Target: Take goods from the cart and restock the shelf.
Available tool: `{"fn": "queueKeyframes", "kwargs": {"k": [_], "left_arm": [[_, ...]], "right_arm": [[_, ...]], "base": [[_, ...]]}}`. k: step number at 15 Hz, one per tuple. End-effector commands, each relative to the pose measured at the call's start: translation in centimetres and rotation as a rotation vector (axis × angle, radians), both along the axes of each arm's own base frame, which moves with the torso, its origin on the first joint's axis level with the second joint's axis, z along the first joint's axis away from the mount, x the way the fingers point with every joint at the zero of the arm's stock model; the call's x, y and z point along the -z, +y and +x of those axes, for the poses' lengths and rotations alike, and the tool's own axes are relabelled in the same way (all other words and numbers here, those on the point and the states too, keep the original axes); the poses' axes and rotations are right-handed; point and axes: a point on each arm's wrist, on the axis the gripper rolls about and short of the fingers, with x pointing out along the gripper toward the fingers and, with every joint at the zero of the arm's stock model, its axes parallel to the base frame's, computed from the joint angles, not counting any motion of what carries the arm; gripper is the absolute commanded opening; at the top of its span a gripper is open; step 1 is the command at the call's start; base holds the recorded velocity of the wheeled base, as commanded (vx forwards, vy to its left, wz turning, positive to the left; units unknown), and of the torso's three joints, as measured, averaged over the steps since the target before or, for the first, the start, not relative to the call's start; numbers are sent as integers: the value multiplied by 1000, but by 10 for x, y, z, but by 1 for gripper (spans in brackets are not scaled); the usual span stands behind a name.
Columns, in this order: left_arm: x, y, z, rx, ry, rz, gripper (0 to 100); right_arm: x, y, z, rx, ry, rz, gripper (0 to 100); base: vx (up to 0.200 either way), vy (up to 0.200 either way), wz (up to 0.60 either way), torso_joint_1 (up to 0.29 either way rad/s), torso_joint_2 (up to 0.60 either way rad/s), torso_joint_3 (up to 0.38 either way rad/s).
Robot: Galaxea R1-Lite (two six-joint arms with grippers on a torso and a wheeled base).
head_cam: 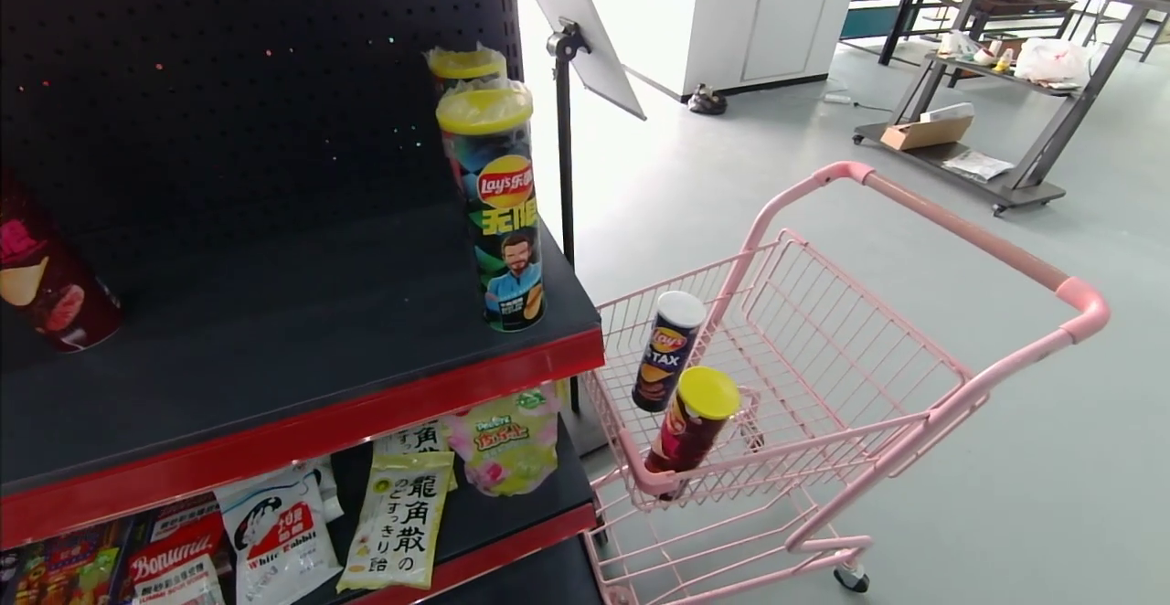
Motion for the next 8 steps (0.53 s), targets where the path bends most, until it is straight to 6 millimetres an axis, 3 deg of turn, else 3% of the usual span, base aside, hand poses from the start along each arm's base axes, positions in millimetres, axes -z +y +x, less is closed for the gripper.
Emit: {"fn": "queueKeyframes", "kwargs": {"k": [1, 8], "left_arm": [[0, 0, 0, 0, -1, 0, 100], [0, 0, 0, 1, -1, 0, 100]], "right_arm": [[0, 0, 0, 0, 0, -1, 100], [0, 0, 0, -2, 0, -4, 100]], "base": [[0, 0, 0, -144, 408, 251], [0, 0, 0, -172, 519, 342]]}}
